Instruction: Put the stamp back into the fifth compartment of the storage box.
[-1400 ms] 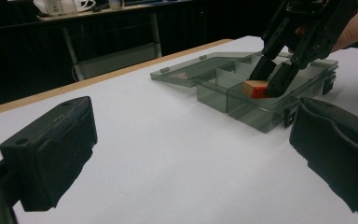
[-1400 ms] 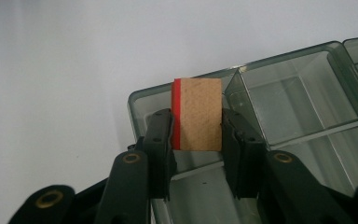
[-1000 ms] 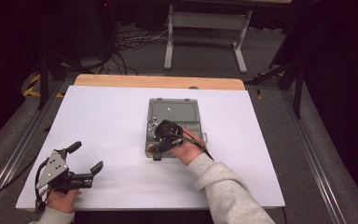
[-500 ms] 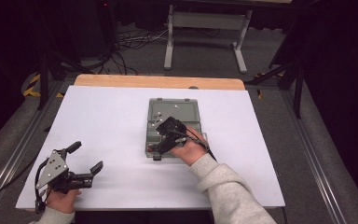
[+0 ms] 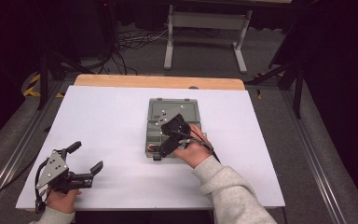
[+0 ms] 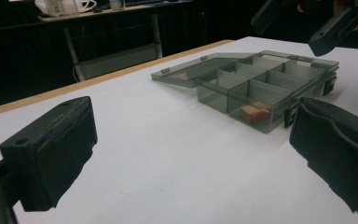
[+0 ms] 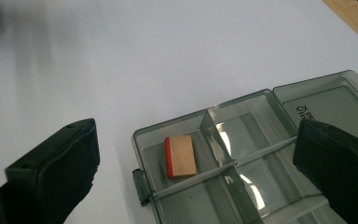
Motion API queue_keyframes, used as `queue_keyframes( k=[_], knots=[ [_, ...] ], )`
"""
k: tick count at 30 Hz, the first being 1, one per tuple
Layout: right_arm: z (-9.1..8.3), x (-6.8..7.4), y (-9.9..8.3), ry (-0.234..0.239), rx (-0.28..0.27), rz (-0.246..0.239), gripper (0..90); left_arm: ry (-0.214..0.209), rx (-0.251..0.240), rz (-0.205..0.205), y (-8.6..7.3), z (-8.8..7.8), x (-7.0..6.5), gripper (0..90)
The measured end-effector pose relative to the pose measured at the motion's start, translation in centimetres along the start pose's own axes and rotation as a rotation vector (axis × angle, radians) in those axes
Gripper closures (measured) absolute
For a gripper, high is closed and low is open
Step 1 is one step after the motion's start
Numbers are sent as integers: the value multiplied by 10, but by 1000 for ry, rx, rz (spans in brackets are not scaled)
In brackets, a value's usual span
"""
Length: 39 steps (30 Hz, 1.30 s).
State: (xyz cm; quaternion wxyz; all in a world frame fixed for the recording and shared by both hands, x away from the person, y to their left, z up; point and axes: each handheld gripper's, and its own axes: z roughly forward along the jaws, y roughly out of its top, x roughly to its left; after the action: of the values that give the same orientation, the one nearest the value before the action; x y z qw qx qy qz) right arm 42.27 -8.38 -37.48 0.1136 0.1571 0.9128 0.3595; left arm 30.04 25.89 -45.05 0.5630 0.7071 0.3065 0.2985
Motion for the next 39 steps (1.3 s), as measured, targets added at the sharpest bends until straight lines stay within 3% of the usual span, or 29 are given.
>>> queue_keyframes(
  k=[22,39],
  knots=[
    [-41,1,-15,-42,-93,25,0,3,-2,-3,0,0,0,15],
    [-77,-5,-52,-105,-181,89,0,6,-3,-4,-1,0,1,15]
  ],
)
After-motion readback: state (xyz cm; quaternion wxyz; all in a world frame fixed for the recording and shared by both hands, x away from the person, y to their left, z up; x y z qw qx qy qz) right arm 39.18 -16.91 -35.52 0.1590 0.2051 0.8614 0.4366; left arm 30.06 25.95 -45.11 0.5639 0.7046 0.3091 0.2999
